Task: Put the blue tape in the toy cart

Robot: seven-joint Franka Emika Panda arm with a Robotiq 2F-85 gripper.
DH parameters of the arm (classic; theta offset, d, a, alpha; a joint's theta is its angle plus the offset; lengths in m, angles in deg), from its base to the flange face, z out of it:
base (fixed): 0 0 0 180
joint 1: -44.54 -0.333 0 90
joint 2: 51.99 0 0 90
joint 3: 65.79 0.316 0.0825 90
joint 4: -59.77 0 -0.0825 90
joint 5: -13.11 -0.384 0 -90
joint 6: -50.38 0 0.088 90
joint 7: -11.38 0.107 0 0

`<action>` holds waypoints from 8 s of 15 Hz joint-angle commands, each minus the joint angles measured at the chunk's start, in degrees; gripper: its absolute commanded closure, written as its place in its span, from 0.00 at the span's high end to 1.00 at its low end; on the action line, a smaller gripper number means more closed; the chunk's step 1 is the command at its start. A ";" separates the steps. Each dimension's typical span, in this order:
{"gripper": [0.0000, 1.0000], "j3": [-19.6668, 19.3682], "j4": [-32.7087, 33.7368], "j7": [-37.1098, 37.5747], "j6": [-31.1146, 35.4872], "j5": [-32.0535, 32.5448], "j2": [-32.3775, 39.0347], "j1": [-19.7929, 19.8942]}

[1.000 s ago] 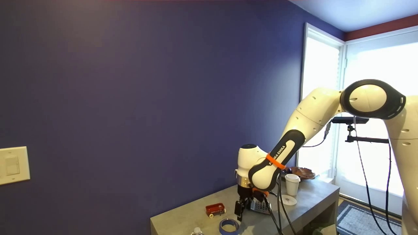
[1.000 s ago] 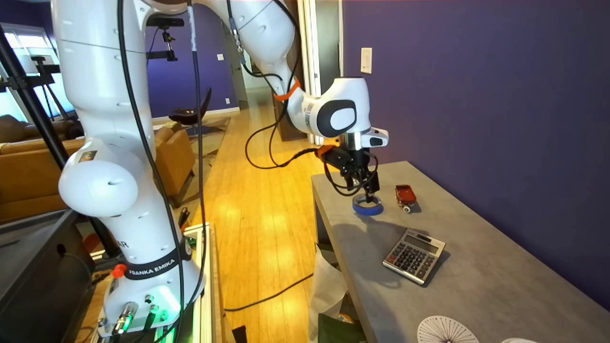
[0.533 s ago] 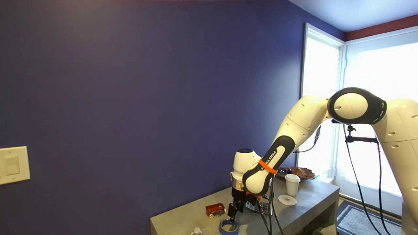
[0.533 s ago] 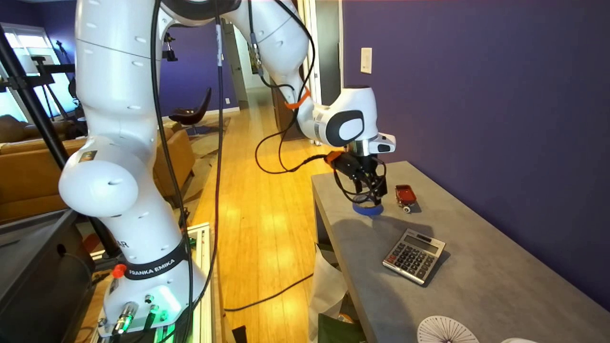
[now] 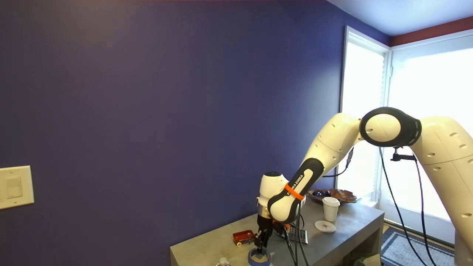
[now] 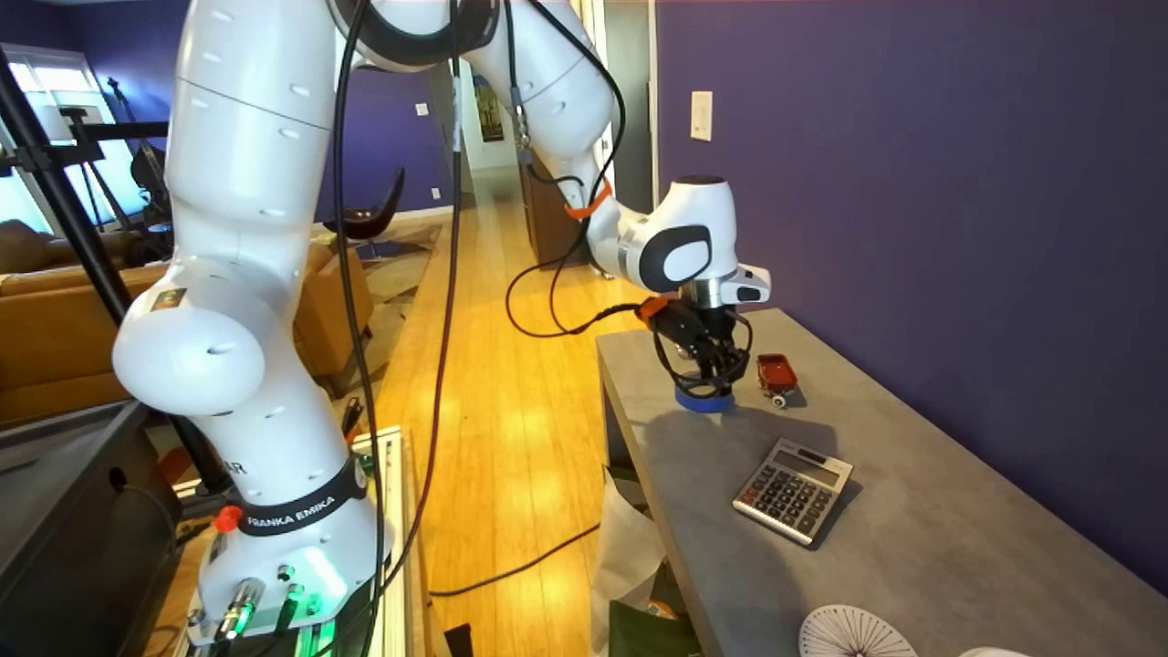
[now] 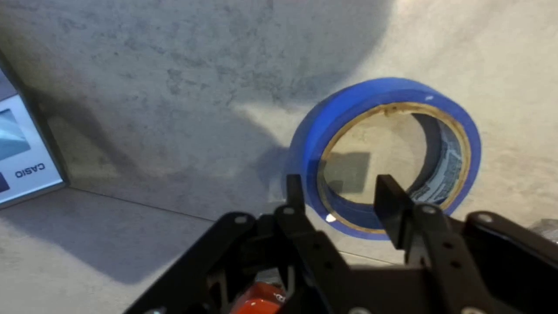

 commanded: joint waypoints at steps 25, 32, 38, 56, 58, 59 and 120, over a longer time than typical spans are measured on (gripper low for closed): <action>0.03 -12.08 -5.90 4.01 23.36 8.81 -10.68 -12.57; 0.03 -43.63 -1.66 11.04 34.31 14.44 -3.17 -33.45; 0.03 -65.71 -8.96 9.91 43.11 2.87 8.30 -58.72; 0.12 -62.96 -10.14 -6.88 42.92 -13.37 10.56 -61.89; 0.12 -62.87 -10.13 -6.97 42.92 -13.46 10.57 -61.77; 0.12 -62.87 -10.13 -6.98 42.92 -13.47 10.57 -61.76; 0.03 -19.05 2.67 -35.48 83.89 -38.40 27.12 -25.57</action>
